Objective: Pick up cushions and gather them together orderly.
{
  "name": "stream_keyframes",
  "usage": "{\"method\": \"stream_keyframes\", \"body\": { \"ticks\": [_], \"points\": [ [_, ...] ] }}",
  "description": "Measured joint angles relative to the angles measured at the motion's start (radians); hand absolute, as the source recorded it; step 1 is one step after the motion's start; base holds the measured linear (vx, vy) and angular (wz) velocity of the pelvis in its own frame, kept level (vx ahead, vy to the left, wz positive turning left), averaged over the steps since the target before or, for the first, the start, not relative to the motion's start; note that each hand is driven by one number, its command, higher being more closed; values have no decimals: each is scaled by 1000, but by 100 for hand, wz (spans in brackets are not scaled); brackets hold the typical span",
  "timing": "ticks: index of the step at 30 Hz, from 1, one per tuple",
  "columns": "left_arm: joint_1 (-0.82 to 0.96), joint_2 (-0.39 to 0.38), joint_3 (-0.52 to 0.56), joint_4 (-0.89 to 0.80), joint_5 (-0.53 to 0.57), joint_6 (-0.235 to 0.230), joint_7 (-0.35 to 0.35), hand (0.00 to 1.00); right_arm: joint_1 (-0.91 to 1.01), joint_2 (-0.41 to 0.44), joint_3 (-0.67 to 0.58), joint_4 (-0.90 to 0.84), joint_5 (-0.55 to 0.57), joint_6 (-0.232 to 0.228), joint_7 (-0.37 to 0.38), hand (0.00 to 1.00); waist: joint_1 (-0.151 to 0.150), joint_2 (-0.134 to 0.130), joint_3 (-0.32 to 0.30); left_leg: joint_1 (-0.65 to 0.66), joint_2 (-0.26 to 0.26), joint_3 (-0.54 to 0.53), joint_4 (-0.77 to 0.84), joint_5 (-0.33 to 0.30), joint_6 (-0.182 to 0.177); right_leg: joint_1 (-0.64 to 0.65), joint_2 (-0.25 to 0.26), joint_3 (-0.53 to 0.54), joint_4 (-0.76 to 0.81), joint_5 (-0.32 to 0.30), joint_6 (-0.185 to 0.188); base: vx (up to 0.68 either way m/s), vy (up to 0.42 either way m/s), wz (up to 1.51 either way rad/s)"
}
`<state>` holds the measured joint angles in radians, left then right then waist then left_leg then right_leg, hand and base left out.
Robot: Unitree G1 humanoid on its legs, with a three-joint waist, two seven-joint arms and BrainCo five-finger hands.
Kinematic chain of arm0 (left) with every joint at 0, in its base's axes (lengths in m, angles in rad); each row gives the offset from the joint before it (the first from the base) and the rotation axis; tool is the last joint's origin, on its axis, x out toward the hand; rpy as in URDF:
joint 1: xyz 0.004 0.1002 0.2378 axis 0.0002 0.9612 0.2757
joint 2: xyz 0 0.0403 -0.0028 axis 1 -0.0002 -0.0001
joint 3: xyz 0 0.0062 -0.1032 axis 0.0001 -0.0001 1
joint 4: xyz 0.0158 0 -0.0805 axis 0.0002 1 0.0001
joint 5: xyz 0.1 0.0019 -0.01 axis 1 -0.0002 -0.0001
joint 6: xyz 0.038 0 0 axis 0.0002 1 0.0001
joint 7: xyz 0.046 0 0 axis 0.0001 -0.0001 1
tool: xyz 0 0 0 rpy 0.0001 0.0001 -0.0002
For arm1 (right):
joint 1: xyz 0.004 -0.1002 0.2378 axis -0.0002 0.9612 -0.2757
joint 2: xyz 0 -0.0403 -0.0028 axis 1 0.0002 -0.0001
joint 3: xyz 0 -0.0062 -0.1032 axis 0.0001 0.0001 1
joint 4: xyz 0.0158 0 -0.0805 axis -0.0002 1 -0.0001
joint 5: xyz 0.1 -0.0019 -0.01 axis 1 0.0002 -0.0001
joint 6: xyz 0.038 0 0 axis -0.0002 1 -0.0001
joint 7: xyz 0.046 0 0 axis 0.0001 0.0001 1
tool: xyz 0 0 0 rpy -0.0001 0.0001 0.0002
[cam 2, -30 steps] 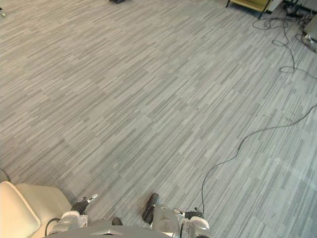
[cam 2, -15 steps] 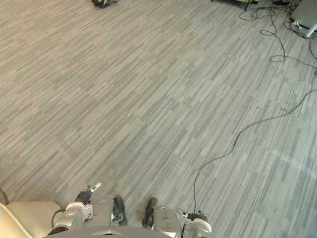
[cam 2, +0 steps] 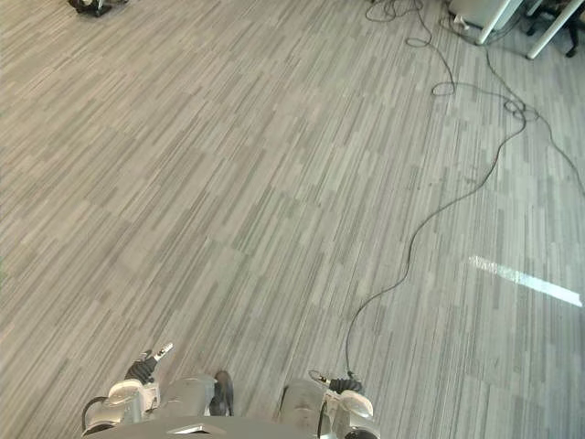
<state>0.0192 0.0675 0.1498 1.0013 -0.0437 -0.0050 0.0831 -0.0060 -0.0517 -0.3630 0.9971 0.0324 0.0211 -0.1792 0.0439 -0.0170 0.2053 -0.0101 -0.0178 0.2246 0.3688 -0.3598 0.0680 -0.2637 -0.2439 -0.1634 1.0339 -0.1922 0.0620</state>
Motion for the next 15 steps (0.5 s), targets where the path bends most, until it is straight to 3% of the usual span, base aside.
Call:
{"method": "stream_keyframes", "body": {
  "ticks": [2,4,6,7,8,9,10,11,13,14,15],
  "points": [
    [13,9,-2,2,0,4,0,0,-9,-1,4,0,0,-6,2,0,-13,14,7,104,12,-2,-60,-6,-1,-29,9,-63,30,-82,-21,450,15,-14],
    [16,12,-2,3,0,4,1,0,-22,-10,10,-2,0,-14,4,0,-28,27,8,181,50,1,-116,-5,-3,-95,51,-165,-46,-144,-65,473,-46,-3],
    [12,6,-6,5,0,4,0,0,-28,-32,30,-1,-1,-16,3,0,-40,34,14,224,82,0,-146,-4,-3,-191,104,-209,-204,-130,-75,623,-126,7],
    [7,2,-22,17,0,4,0,0,-24,-40,40,-1,-1,-15,4,0,-50,37,20,258,97,-8,-162,-3,-5,-237,150,-198,-374,-61,-77,709,-196,21],
    [12,4,-34,31,-1,4,0,0,-2,-35,43,0,-1,-13,3,0,-59,25,18,300,92,-18,-173,6,-48,-227,190,-164,-653,99,-75,630,-192,30],
    [17,8,-35,32,3,4,0,0,12,-31,46,1,-2,-12,4,0,-64,11,17,318,83,-37,-177,11,-73,-208,196,-140,-774,215,-92,689,-212,40],
    [3,-10,-36,41,8,4,0,0,20,-37,40,7,-3,-1,4,0,-72,38,26,346,103,-92,-160,12,-92,-174,218,-127,-788,383,-162,523,-174,27],
    [-3,-16,-39,39,9,2,-3,0,14,-42,32,6,-3,5,2,0,-69,50,29,333,108,-104,-146,29,-102,-176,220,-124,-777,375,-163,561,-214,22],
    [-23,-29,-33,41,16,-9,-2,0,0,-43,18,13,-15,5,3,0,-81,54,44,294,96,-161,-145,36,-113,-185,205,-112,-695,284,-169,440,-226,2],
    [-20,-32,-34,43,23,-8,-2,0,4,-38,-1,13,-17,4,1,0,-84,69,43,275,121,-173,-83,96,-131,-157,210,-128,-635,208,-162,289,-154,5],
    [-20,-32,-35,43,26,-7,-2,0,9,-39,-1,11,-18,5,1,0,-86,69,42,272,128,-176,-53,105,-143,-145,210,-131,-626,191,-159,458,-183,46]
  ]
}}
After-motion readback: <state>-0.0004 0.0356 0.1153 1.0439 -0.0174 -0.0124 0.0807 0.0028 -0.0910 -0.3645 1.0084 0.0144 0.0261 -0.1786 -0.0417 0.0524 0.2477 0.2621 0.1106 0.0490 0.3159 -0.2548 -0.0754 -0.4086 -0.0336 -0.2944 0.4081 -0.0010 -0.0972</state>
